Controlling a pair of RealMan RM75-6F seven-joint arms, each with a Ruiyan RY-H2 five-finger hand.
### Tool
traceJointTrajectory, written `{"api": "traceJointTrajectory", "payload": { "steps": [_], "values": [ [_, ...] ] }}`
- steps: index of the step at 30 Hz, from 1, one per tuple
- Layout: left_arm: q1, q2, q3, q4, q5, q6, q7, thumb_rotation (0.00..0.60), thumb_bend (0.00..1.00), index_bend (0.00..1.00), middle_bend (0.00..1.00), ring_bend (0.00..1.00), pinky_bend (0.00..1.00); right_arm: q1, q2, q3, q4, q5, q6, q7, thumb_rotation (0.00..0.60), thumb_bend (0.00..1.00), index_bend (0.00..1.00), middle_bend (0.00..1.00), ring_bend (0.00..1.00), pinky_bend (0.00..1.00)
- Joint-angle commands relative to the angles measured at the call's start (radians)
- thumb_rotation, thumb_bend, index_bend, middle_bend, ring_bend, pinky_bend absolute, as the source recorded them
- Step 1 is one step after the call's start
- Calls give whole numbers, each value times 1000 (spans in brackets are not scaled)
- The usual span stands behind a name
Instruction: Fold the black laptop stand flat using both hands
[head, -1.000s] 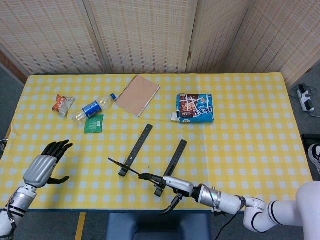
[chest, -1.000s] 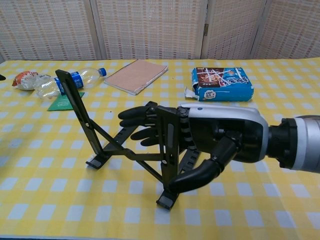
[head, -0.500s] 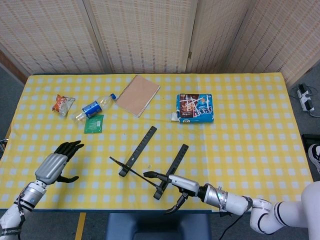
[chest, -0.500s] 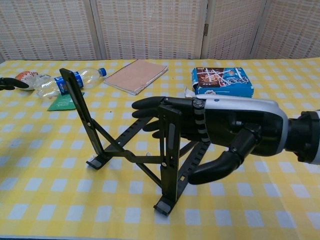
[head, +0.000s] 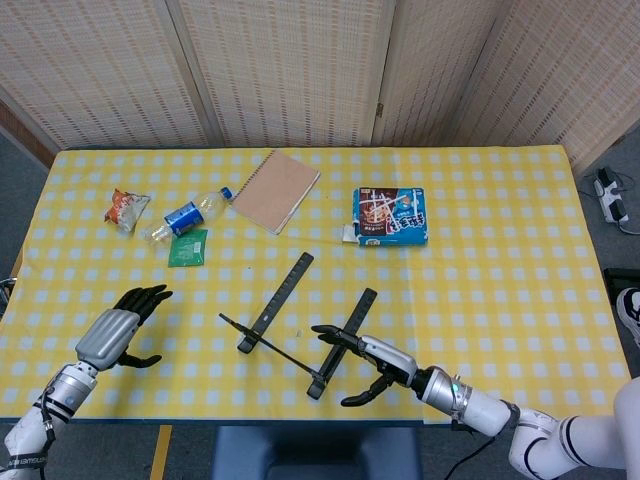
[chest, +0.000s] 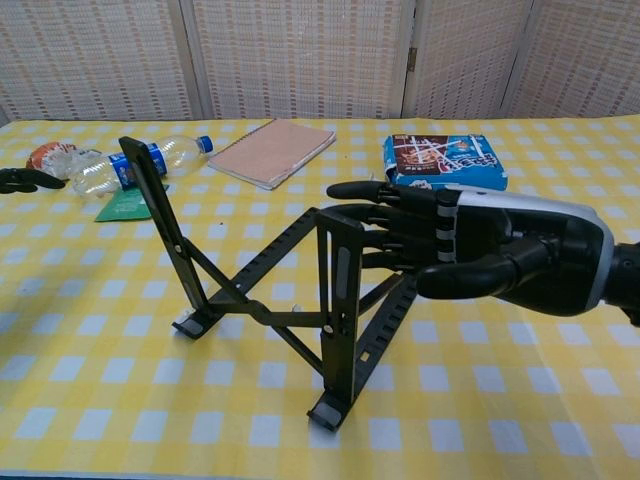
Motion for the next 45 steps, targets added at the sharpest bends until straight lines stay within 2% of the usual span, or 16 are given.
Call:
{"api": "traceJointTrajectory", "payload": {
  "steps": [1,13,20,29,34,37,39,45],
  "values": [
    [0,1,4,0,-2,-1,2,600,215,56,52,38,0,-23,-60,-9,62,17,12,172,506,121,0,2,7,0],
    [1,12,17,-6,-19,-4,2,600,215,56,51,33,0,-28,-193,-48,213,-22,16,505,505,120,0,0,41,0],
    [-1,15,22,-8,-19,-4,1,600,215,54,51,31,0,-37,-237,-76,279,-56,47,563,505,120,0,0,36,0],
    [-5,14,27,-8,-18,-7,2,600,215,53,51,29,0,-48,-262,-91,297,-55,74,631,504,121,0,0,27,0],
    [-13,9,29,-4,-16,-17,1,600,215,53,51,29,0,-49,-250,-94,295,-62,91,607,503,121,0,0,24,0],
    [-26,1,32,5,-10,-35,-13,600,215,57,51,29,0,-43,-218,-87,280,-80,105,491,504,121,0,0,24,0],
    [-38,-11,31,16,-4,-48,-31,600,215,69,51,30,0,-33,-178,-77,243,-86,112,408,506,121,0,0,23,0],
    [-83,-65,19,57,27,-73,-124,600,247,145,73,42,0,12,-38,-41,90,-72,102,270,505,120,0,0,17,0]
  ]
}}
